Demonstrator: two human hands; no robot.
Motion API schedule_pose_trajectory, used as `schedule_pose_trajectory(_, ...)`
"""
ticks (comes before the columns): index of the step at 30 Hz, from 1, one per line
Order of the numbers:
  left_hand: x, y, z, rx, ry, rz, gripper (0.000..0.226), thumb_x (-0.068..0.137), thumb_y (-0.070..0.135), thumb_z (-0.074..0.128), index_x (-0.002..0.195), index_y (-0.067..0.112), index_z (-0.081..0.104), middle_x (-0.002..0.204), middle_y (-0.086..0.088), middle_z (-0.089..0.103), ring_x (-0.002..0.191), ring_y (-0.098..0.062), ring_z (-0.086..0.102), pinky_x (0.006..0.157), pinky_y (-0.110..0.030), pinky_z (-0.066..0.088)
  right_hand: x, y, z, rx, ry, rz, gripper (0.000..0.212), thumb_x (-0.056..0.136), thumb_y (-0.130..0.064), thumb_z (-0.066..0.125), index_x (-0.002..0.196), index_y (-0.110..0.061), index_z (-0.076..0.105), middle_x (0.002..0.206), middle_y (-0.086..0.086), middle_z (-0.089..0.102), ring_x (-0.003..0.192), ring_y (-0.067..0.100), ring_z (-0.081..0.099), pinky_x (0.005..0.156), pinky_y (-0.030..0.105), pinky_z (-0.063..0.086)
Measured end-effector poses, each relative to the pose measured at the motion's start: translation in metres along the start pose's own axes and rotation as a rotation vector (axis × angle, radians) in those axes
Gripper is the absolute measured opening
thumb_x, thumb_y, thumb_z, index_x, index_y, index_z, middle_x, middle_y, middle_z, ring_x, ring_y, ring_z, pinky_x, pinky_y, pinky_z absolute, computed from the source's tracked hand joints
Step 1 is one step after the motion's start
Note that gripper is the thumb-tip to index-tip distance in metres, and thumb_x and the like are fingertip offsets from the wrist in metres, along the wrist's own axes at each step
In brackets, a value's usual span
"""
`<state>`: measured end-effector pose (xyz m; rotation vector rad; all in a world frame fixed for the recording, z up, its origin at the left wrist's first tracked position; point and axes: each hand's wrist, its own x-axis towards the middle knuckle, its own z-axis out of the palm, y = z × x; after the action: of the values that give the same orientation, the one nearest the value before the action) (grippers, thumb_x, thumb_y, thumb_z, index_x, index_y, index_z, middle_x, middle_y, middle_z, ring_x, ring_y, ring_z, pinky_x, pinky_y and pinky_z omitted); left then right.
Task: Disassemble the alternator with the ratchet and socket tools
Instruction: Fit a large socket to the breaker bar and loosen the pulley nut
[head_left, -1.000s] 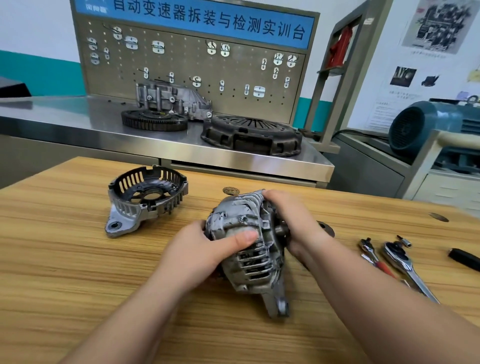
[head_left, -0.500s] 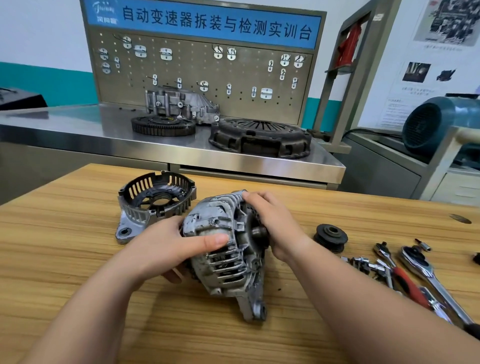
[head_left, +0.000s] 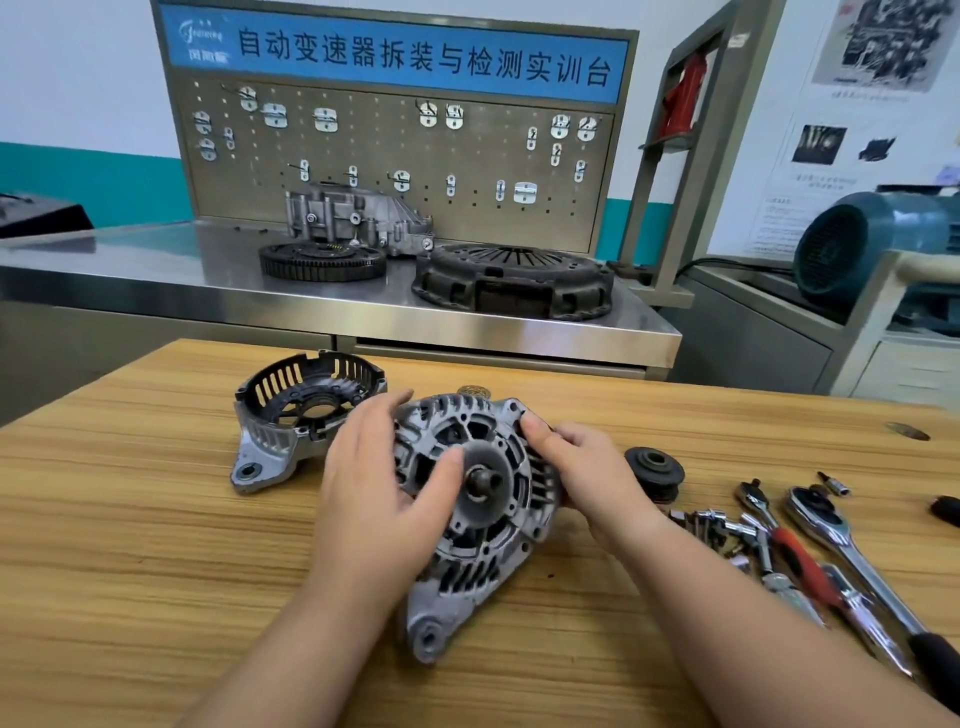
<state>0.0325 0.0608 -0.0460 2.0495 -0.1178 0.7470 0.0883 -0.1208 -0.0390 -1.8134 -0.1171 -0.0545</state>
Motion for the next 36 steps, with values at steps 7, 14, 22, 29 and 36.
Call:
schedule_pose_trajectory(7,0.014,-0.007,-0.019,0.106,-0.149,-0.337,0.044,0.088,0.053,0.048,0.118,0.023,0.056,0.111,0.003,0.063,0.098,-0.014,0.058,0.084,-0.035,0.049,-0.002,-0.006,0.001,-0.104,0.096,0.014,0.066,0.088,-0.058,0.057,0.095,0.006,0.065,0.087,0.019,0.073,0.085,0.037,0.07,0.081,0.057,0.054)
schedule_pose_trajectory(14,0.003,0.007,-0.032,0.189,-0.689,-0.602,0.057,0.074,0.077,0.049,0.083,0.021,0.055,0.057,-0.004,0.07,0.049,-0.02,0.068,0.041,-0.024,0.049,-0.007,0.01,-0.006,-0.067,0.138,0.08,0.047,0.091,-0.057,0.054,0.088,-0.016,0.076,0.081,-0.003,0.076,0.085,0.018,0.071,0.089,0.044,0.054)
schedule_pose_trajectory(22,0.005,0.007,-0.026,-0.199,-0.292,-0.518,0.054,0.073,0.058,0.071,0.085,0.005,0.066,0.037,0.003,0.043,0.032,-0.009,0.04,0.043,-0.03,0.026,-0.009,0.002,-0.011,-0.133,0.305,-0.005,0.067,0.095,-0.051,0.049,0.058,0.005,0.053,0.058,0.019,0.062,0.054,0.031,0.056,0.054,0.033,0.039)
schedule_pose_trajectory(29,0.002,0.011,-0.022,-0.395,-0.259,-0.594,0.047,0.088,0.036,0.061,0.048,0.019,0.043,0.036,0.004,0.028,0.028,-0.008,0.018,0.035,-0.013,0.011,-0.004,-0.008,-0.015,0.009,0.312,0.034,0.047,0.095,-0.043,0.056,0.074,-0.001,0.062,0.071,0.017,0.051,0.065,0.025,0.045,0.061,0.037,0.031)
schedule_pose_trajectory(36,0.006,0.02,-0.034,-0.49,-0.22,-0.473,0.04,0.087,0.028,0.059,0.053,0.017,0.044,0.036,0.007,0.028,0.028,-0.006,0.017,0.034,-0.01,0.012,-0.013,-0.039,-0.022,0.0,0.347,-0.148,0.064,0.094,-0.045,0.055,0.061,0.011,0.049,0.06,0.016,0.047,0.052,0.023,0.037,0.053,0.035,0.026)
